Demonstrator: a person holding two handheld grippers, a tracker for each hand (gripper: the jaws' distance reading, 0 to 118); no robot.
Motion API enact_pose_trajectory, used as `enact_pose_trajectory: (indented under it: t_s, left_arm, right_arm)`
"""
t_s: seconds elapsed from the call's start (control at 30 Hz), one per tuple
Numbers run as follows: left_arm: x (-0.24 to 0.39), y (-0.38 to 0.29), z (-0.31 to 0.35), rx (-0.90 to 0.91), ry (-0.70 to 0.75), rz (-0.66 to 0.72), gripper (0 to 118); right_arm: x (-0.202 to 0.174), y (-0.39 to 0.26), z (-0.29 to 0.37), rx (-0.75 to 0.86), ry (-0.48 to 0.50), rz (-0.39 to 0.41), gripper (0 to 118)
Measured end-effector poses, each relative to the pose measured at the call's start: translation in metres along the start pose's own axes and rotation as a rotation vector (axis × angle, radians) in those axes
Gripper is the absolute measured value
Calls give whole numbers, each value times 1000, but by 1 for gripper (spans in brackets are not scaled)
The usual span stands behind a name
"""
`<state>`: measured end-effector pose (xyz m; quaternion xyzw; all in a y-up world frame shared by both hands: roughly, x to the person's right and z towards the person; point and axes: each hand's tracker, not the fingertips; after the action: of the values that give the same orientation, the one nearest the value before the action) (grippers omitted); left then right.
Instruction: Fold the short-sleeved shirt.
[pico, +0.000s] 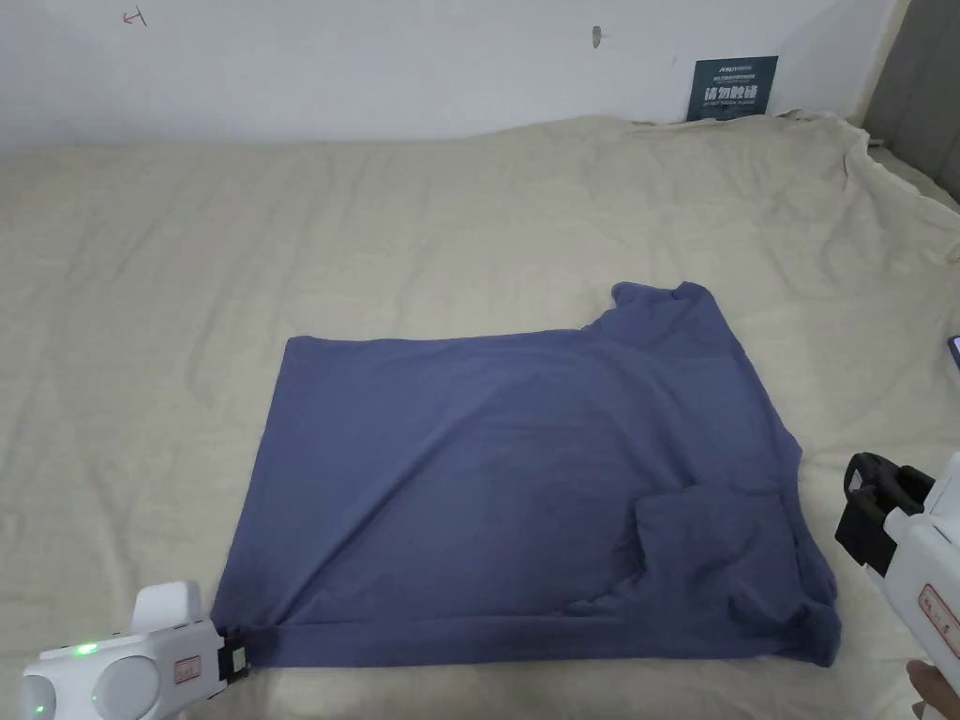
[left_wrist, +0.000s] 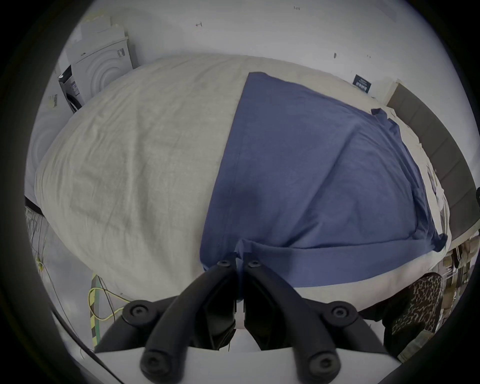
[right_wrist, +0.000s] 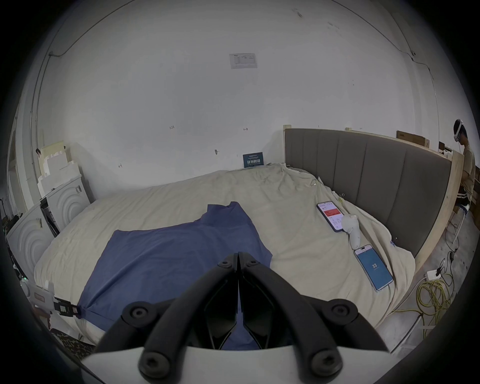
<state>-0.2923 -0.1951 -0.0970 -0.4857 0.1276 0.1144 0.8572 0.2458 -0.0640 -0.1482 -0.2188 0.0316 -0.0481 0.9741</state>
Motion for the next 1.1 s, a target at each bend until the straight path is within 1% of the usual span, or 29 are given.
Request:
enact_pose_trajectory:
  t_s: [0.07, 0.17, 0.2, 0.23, 0.27, 0.3, 0.33, 0.37, 0.4, 0.57, 0.6, 0.63, 0.67, 0.7, 0.73, 0.8, 0.87, 0.93, 1.1]
  left_arm:
    - [-2, 4, 8, 8, -26, 16, 1]
    - [-2, 9, 18, 30, -35, 5, 1]
    - [-1, 11, 22, 37, -39, 2, 1]
    - [-1, 13, 25, 47, -42, 2, 1]
    - [-1, 14, 27, 54, -46, 1, 1]
    - [0, 15, 29, 58, -49, 3, 1]
    - [0, 17, 32, 67, -55, 6, 1]
    - [1, 18, 34, 73, -57, 7, 1]
    - [1, 19, 35, 75, -57, 9, 1]
    - [1, 22, 36, 90, -64, 20, 1]
    - [1, 22, 37, 92, -64, 20, 1]
    - [2, 23, 38, 90, -63, 19, 1]
    - [2, 22, 37, 88, -61, 17, 1]
    - [2, 22, 36, 87, -60, 16, 1]
    - [2, 22, 36, 86, -59, 16, 1]
    - [2, 21, 36, 85, -59, 22, 1]
    - [0, 22, 36, 93, -60, 39, 1]
    - [-4, 24, 37, 109, -61, 58, 1]
    - [-12, 43, 37, 138, -73, 97, 1]
  right_arm:
    - [6, -4, -8, -50, 2, -11, 0]
    - [17, -20, -27, -185, -6, -5, 2]
    - [20, -27, -33, -220, -4, -13, 11]
    - [25, -35, -40, -259, -14, -13, 25]
    - [28, -42, -46, -297, -11, -24, 45]
    - [30, -50, -51, -322, -18, -32, 69]
    - [32, -59, -57, -350, -22, -38, 79]
    - [34, -68, -63, -384, -37, -40, 85]
    - [35, -74, -67, -408, -45, -32, 86]
    - [35, -102, -76, -486, -37, -19, 83]
    - [34, -106, -76, -492, -32, -18, 78]
    - [33, -109, -76, -499, -25, -12, 71]
    - [32, -111, -76, -505, -15, -12, 54]
    - [31, -112, -78, -508, -2, -15, 25]
    - [31, -112, -79, -511, 6, -15, 4]
    - [28, -109, -76, -502, 8, -11, 3]
    - [31, -103, -73, -487, 22, -34, 3]
    - [33, -97, -71, -467, 21, -36, 3]
    - [30, -63, -72, -399, 53, -62, 3]
